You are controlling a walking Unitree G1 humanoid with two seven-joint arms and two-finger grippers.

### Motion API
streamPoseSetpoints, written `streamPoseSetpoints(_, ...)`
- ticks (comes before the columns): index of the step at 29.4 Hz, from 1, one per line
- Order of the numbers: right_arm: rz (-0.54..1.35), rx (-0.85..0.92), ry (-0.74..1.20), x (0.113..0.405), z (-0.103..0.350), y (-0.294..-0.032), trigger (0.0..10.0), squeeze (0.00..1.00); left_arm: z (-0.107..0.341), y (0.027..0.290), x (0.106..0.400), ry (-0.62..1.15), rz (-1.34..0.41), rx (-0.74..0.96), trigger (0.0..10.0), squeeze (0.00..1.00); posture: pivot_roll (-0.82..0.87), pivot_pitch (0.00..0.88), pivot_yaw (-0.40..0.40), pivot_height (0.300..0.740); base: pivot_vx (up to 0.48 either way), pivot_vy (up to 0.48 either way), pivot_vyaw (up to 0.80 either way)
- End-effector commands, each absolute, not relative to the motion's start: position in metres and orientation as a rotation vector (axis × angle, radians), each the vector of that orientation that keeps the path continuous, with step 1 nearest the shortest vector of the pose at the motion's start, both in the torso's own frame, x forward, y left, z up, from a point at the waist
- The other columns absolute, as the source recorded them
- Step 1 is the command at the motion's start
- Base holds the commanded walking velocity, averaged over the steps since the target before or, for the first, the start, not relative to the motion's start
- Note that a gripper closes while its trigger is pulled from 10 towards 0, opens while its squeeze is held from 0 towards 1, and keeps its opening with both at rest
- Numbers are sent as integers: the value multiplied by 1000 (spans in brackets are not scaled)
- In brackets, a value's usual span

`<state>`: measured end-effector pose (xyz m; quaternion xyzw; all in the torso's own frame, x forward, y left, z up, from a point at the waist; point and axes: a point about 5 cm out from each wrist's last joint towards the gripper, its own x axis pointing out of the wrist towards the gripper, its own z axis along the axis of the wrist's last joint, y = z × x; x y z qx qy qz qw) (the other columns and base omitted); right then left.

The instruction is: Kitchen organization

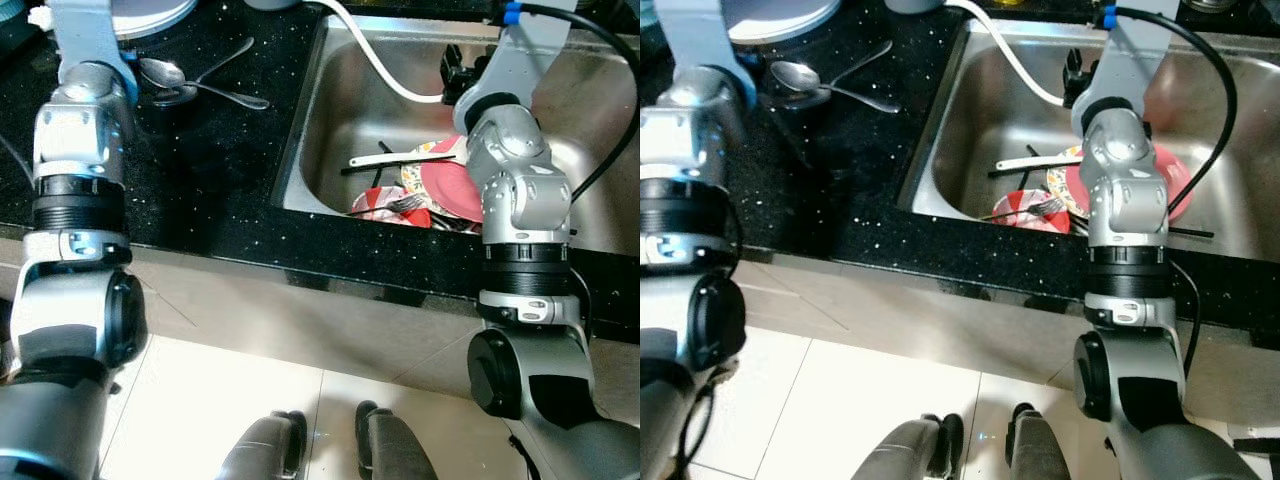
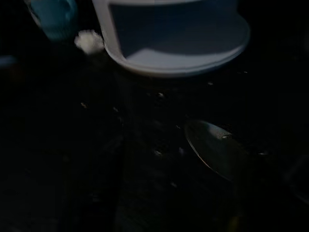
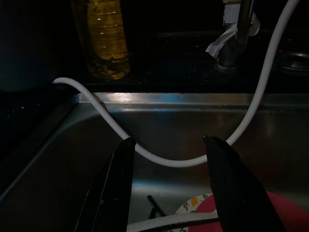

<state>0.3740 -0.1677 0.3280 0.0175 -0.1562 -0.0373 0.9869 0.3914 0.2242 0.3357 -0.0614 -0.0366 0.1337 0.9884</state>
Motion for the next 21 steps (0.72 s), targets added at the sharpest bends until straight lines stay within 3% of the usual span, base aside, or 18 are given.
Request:
streamPoseSetpoints(1,-62,38,-317,375,326,-165,10000,0,330,223,393,-58,231,-227,10000,1000,63,223,89,740,0,0,0)
streamPoseSetpoints(4,-51,44,-321,376,327,-161,10000,0,320,220,399,1,164,-367,10000,1000,65,221,88,740,0,0,0)
streamPoseSetpoints(5,-50,44,-321,376,328,-161,10000,0,315,219,401,26,142,-406,10000,600,60,223,89,740,0,0,0)
streamPoseSetpoints(6,-50,44,-321,376,328,-161,10000,0,315,219,401,26,142,-406,10000,600,60,223,89,740,0,0,0)
streamPoseSetpoints(7,-49,44,-321,376,327,-160,10000,0,311,218,403,54,120,-439,10000,0,60,223,89,740,0,0,0)
streamPoseSetpoints(14,-52,42,-318,375,326,-161,10000,0,297,214,407,145,105,-450,10000,0,58,226,89,740,0,0,0)
streamPoseSetpoints(15,-56,40,-318,375,326,-163,10000,0,285,208,411,217,111,-436,6000,0,43,233,95,740,0,0,0)
streamPoseSetpoints(16,-56,40,-318,375,326,-163,10000,0,285,208,411,217,111,-436,6000,0,43,233,95,740,0,0,0)
streamPoseSetpoints(17,-58,39,-320,375,327,-163,10000,0,278,207,412,249,125,-427,4510,0,36,234,97,740,0,0,0)
streamPoseSetpoints(18,-58,39,-320,375,327,-163,10000,0,278,207,412,249,125,-427,4510,0,36,234,97,740,0,0,0)
streamPoseSetpoints(19,-60,39,-322,374,327,-163,10000,0,273,207,412,274,142,-406,1176,0,35,236,99,740,0,0,0)
streamPoseSetpoints(20,-62,38,-324,374,328,-163,10000,0,269,207,413,295,161,-375,0,0,35,237,100,740,0,0,0)
streamPoseSetpoints(21,-62,38,-324,374,328,-163,10000,0,269,207,413,295,161,-375,0,0,35,237,100,740,0,0,0)
